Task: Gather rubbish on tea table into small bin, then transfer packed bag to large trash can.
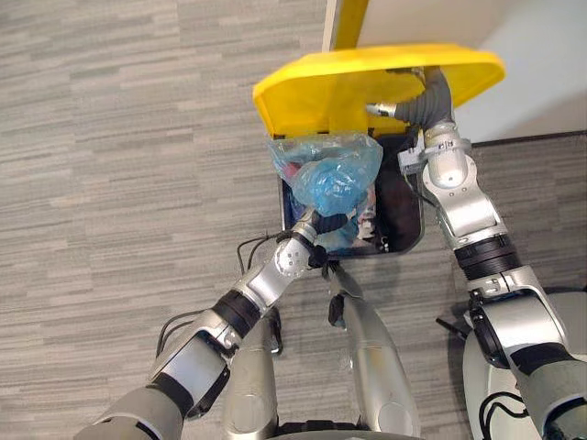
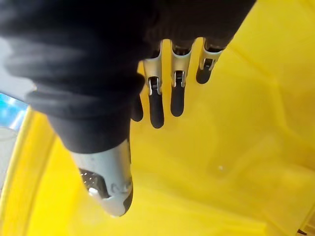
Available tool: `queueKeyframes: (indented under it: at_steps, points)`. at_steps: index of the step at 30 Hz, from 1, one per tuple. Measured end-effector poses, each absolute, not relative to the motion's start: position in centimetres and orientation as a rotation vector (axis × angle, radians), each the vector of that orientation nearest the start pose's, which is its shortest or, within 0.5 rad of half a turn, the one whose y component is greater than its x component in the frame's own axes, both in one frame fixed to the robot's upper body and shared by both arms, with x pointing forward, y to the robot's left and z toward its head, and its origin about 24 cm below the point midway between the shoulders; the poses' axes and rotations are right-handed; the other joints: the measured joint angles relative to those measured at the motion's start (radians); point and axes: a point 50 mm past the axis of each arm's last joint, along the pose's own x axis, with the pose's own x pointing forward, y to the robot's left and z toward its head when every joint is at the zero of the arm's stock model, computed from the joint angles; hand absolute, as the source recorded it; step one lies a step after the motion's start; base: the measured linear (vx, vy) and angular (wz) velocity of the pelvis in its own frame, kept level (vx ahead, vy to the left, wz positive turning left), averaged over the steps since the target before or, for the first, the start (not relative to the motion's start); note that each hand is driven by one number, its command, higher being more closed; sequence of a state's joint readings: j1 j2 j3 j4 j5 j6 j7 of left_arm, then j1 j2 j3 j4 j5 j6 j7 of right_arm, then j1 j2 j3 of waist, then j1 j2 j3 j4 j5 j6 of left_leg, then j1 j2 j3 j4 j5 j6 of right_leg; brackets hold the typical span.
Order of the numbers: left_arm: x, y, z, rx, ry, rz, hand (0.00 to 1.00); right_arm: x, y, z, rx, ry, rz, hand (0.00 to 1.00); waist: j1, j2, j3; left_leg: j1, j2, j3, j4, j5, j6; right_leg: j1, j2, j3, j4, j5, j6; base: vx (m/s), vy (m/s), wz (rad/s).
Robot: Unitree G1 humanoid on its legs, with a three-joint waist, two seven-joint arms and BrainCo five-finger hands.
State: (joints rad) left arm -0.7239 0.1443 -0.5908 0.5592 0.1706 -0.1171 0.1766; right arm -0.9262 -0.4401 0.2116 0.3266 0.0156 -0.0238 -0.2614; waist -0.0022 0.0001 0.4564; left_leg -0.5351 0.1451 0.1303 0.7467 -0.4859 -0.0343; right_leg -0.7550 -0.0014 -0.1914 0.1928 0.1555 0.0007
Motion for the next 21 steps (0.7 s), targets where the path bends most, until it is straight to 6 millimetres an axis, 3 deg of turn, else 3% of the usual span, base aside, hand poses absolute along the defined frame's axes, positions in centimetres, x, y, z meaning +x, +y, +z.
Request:
queueKeyframes:
  at_steps: [8,9,13,21]
  points:
    - [36.4,3.4,11.2,0.712,-0.276,-0.38,1.0,34.5,-11.8,31.0,-0.384,-0.855,-0.013,0.0,-0.022,0.001,0.001,-0.159,0.031,0.017,0.072,-0.016,-0.012,-0.146,0.02,0.006,0.015,0.019,-0.013,0.03,-0.06,-0.09]
    - [36.6,3.6,11.5,0.705,-0.273,-0.366,0.0,34.3,-11.7,31.3,-0.381,-0.869,-0.01,0.0,-0.023,0.001,0.001,-0.172,0.032,0.017,0.077,-0.016,-0.013,-0.158,0.02,0.006,0.017,0.019,-0.013,0.04,-0.051,0.0]
    - [37.9,4.9,12.7,0.71,-0.247,-0.276,0.0,33.6,-10.2,32.5,-0.391,-0.932,0.032,0.0,-0.03,0.002,0.001,-0.245,0.048,0.024,0.115,-0.022,-0.016,-0.217,0.029,0.006,0.017,0.032,-0.022,0.04,-0.05,-0.05]
    - [38.5,6.2,12.4,0.744,-0.193,-0.216,0.0,32.9,-8.8,32.6,-0.398,-0.971,0.087,0.0,-0.025,0.002,0.001,-0.271,0.057,0.023,0.125,-0.026,-0.017,-0.239,0.036,0.004,0.015,0.036,-0.021,0.04,-0.034,-0.01]
